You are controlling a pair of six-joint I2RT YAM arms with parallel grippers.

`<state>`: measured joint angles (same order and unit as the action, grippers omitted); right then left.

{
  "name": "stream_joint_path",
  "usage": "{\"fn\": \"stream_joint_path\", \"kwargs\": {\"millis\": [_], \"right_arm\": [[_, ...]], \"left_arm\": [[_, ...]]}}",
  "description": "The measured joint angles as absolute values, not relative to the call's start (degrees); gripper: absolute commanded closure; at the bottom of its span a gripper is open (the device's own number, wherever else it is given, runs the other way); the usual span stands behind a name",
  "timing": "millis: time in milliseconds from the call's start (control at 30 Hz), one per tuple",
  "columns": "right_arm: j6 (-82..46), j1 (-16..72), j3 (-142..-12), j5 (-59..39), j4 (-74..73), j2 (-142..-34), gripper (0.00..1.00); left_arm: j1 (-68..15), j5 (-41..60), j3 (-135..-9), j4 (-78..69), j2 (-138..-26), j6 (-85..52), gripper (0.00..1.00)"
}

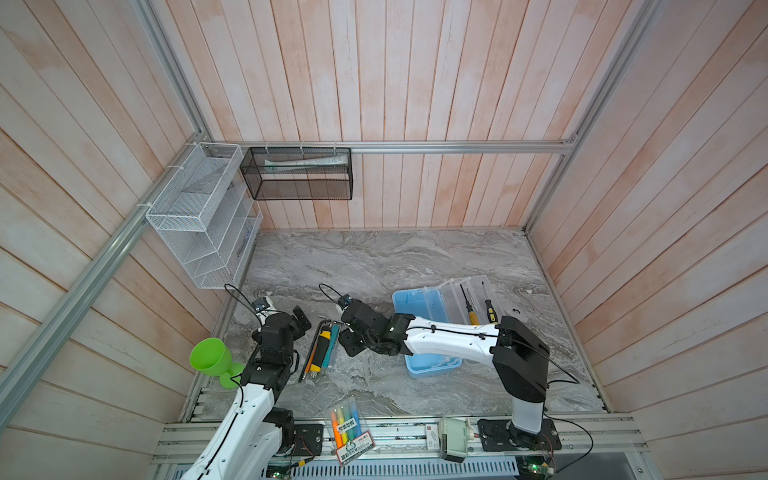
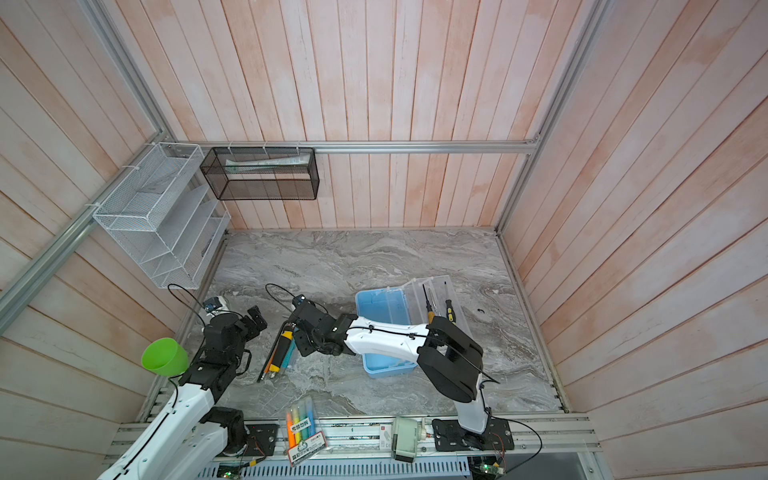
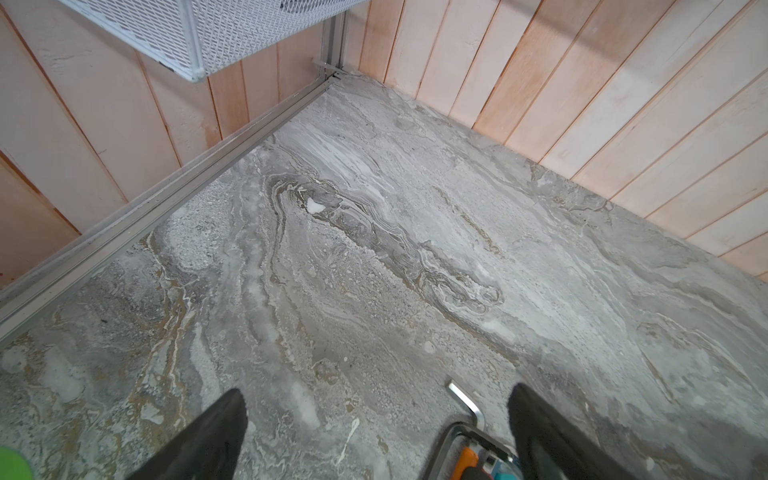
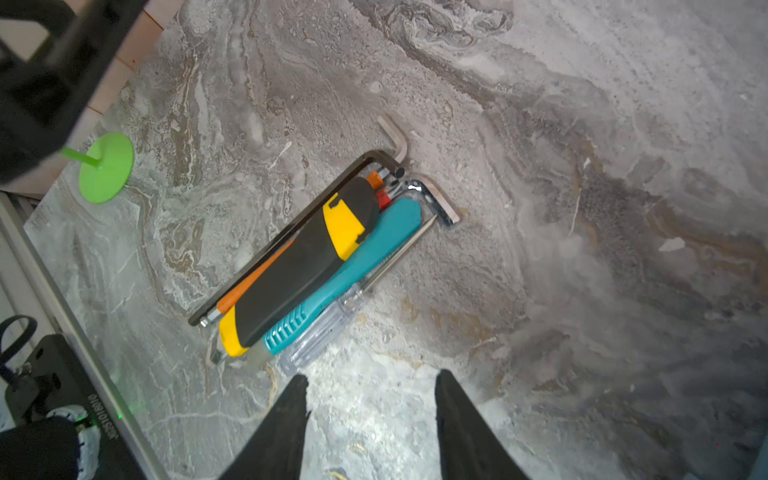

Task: Pack the tool kit

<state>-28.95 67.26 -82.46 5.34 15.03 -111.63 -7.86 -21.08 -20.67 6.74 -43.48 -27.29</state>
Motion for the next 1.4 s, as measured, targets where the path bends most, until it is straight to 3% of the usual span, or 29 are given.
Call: {"fn": "stream_joint_path", "kwargs": {"millis": [300,767,1400], "right_arm": [[-29.6,67.6,-88.9,6.2,17.0,-121.5,0.51],[-30.3,68.2,-95.4,7.8,20.9,-127.4,0.51],[-30.0,69.3,-92.4,12.2,28.3,-124.2,0.52]], "left_arm": [[-7.6,-21.1,-20.7,6.9,-43.5,-27.3,0.0],[-7.6,-21.1,-20.7,6.9,-43.5,-27.4,0.0],[-7.6,-21.1,-20.7,6.9,-43.4,-27.4,0.0]]}}
